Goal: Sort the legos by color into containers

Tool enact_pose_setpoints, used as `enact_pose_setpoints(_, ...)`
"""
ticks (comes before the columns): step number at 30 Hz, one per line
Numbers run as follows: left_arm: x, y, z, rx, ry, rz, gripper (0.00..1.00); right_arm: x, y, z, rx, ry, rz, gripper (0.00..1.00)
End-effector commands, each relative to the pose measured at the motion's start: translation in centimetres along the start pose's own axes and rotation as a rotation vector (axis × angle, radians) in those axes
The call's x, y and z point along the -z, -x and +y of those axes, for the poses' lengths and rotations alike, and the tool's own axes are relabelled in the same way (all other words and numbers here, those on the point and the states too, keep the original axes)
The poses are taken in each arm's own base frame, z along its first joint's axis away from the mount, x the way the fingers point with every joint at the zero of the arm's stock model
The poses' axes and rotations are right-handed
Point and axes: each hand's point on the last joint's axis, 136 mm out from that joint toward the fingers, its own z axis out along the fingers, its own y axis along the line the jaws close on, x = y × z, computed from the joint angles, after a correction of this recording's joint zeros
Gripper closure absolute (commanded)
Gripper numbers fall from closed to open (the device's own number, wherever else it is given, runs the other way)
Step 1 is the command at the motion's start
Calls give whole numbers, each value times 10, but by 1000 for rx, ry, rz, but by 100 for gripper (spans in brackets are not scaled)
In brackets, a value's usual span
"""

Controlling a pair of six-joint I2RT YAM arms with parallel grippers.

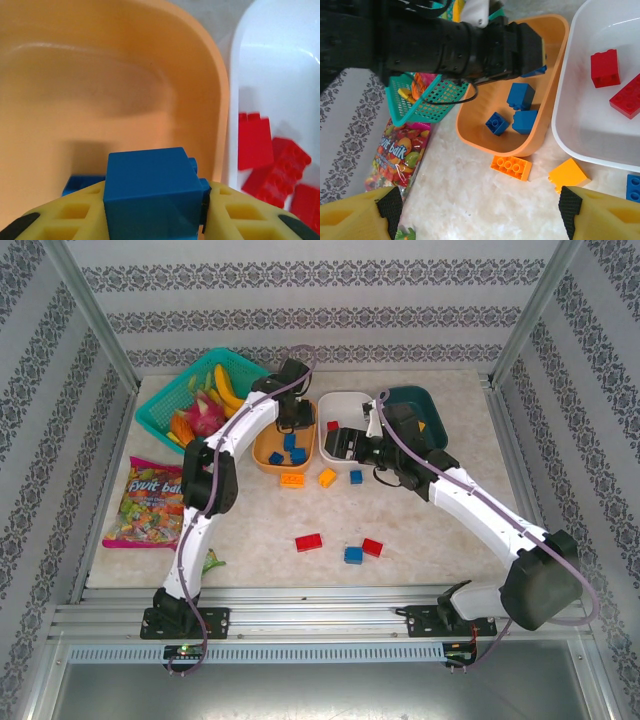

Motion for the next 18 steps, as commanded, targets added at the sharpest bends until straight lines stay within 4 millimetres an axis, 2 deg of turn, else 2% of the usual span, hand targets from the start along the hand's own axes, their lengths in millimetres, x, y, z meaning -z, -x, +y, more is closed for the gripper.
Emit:
enact_pose_setpoints(1,-3,20,-4,-1,-57,-32,61,5,11,3,-14,12,-30,16)
enact_pose_setpoints(4,-13,7,10,25,-16,20,62,5,8,-4,-23,-8,-26,16)
enact_pose_setpoints(9,-26,-9,12,35,-25,81,61,-1,7,-8,-39,-17,-16,16)
enact_pose_setpoints(12,-30,-16,10,45,-49,115,56,-5,8,-9,-37,-23,-9,16)
enact_pose_setpoints(15,-28,-20,13,58,-30,134,48,-6,8,-11,-30,-41,0,16)
enact_pose_setpoints(18,-23,-21,15,69,-27,146,44,-6,8,-14,-22,-64,9,16)
